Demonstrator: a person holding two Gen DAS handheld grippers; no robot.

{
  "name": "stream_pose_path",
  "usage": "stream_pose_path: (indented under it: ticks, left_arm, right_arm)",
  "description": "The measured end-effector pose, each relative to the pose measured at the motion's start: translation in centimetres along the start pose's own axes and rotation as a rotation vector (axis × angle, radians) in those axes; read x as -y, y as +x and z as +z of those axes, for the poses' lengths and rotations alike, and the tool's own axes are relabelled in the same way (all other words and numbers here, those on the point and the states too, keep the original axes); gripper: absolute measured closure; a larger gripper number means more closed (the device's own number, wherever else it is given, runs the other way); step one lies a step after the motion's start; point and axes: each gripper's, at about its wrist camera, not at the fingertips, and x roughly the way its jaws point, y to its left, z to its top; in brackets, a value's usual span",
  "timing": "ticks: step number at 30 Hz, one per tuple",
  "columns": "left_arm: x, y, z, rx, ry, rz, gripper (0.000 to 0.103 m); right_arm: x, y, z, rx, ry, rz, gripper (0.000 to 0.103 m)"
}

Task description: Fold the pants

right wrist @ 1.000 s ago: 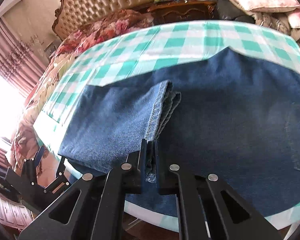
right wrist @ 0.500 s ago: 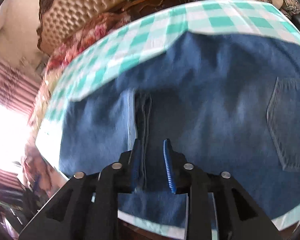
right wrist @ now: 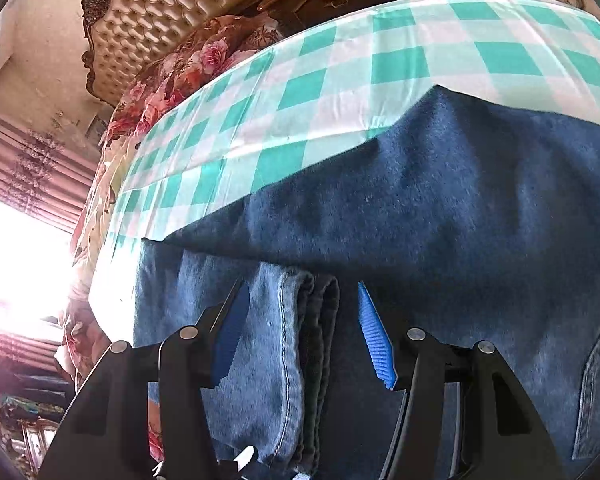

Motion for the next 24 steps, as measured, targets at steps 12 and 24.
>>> stream_pose_path:
  ticks: [12, 24]
  left_arm:
    - [-1.5, -1.3, 0.5, 0.013, -0.110, -0.033, 0.089]
    - [-4.7, -3.4, 1.2, 0.065, -0.201, -0.009, 0.090]
  right_arm:
    - [-0.2, 0.7, 0.5, -0.016, -0.004, -0.016, 0.048]
    - [0.0, 1.9, 0.0, -0.100, 0.007, 0.050, 0.067]
